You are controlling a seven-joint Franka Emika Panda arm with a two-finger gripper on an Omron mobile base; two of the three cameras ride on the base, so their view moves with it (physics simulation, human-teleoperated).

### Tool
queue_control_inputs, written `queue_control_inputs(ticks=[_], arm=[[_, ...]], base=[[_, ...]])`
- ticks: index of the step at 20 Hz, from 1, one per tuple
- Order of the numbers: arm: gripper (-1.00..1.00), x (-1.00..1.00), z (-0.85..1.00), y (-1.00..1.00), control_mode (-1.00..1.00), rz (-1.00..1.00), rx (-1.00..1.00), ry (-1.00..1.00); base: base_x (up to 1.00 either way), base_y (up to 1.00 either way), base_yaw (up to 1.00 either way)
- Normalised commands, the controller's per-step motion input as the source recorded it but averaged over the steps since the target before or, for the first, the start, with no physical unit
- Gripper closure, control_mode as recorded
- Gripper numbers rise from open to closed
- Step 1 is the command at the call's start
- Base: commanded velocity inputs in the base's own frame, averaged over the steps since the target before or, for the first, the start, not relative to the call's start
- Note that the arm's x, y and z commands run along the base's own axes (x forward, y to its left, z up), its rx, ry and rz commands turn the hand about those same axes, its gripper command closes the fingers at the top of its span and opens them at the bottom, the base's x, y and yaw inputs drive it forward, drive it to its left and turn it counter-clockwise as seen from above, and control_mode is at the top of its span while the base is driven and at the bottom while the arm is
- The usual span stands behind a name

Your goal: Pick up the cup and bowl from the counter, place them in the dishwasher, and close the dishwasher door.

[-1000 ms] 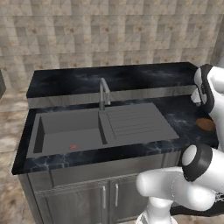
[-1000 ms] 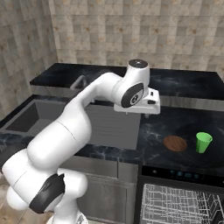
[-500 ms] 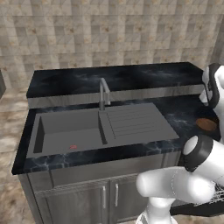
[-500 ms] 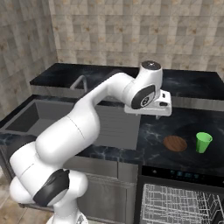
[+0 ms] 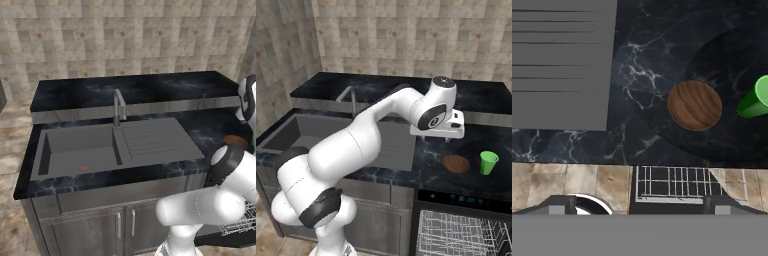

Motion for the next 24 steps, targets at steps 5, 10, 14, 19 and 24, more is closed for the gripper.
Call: queue_control_inputs(ticks=[5, 10, 14, 19, 24], arm=[[-1.00, 0.00, -0.40, -0.09, -1.00, 0.00, 0.00, 0.01], [-1.00, 0.00, -0.26, -0.07, -1.00, 0.00, 0.00, 0.00], [-1.00, 0.00, -0.06, -0.12, -1.00, 0.00, 0.00, 0.00], [-1.00, 0.03, -0.03, -0.22, -1.00, 0.00, 0.00, 0.00], [-1.00, 0.13, -0.17, -0.25, -1.00, 0.00, 0.00, 0.00]], base=[[0.00, 0.00, 0.00], [0.00, 0.00, 0.00], [0.00, 0.00, 0.00], [0.00, 0.00, 0.00], [0.00, 0.00, 0.00]])
